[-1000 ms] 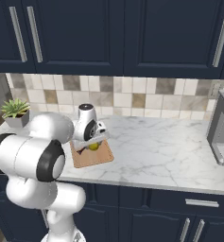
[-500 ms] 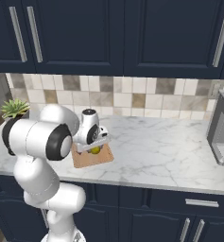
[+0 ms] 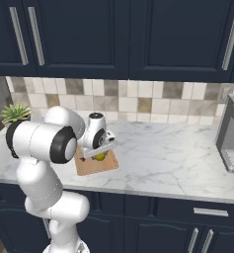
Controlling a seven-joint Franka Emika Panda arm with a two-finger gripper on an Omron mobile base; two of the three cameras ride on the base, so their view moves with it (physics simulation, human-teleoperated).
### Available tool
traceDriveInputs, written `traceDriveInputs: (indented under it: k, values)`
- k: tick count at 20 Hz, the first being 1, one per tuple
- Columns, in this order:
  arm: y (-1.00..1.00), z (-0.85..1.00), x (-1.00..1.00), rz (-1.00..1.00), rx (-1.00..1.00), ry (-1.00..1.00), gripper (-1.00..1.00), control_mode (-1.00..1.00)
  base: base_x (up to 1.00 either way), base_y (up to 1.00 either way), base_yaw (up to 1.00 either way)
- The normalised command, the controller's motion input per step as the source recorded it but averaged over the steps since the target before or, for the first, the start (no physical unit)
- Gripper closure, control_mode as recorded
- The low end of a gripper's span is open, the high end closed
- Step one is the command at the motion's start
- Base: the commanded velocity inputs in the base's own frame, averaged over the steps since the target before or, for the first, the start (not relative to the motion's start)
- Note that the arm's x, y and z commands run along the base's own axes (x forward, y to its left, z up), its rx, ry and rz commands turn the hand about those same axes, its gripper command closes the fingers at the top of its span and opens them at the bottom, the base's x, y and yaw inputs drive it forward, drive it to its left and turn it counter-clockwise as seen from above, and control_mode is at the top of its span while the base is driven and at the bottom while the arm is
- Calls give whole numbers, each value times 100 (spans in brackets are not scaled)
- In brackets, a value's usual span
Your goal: Retrieve a lemon from the fridge and place it on the cutting board with the fish.
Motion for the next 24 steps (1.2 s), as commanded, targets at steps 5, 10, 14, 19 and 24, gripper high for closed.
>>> traceDriveInputs:
  k: [5, 10, 14, 19, 24]
  values:
    - [3, 0, 0, 0, 0, 1, -100, -100, 0, 0, 0]
    - [4, 3, 0, 0, 0, 0, -100, -100, 0, 0, 0]
    - [0, 10, 0, 0, 0, 0, -100, -100, 0, 0, 0]
    - [1, 23, -13, 0, 0, 0, -100, -100, 0, 0, 0]
    - [2, 35, -21, 0, 0, 0, -100, -100, 0, 0, 0]
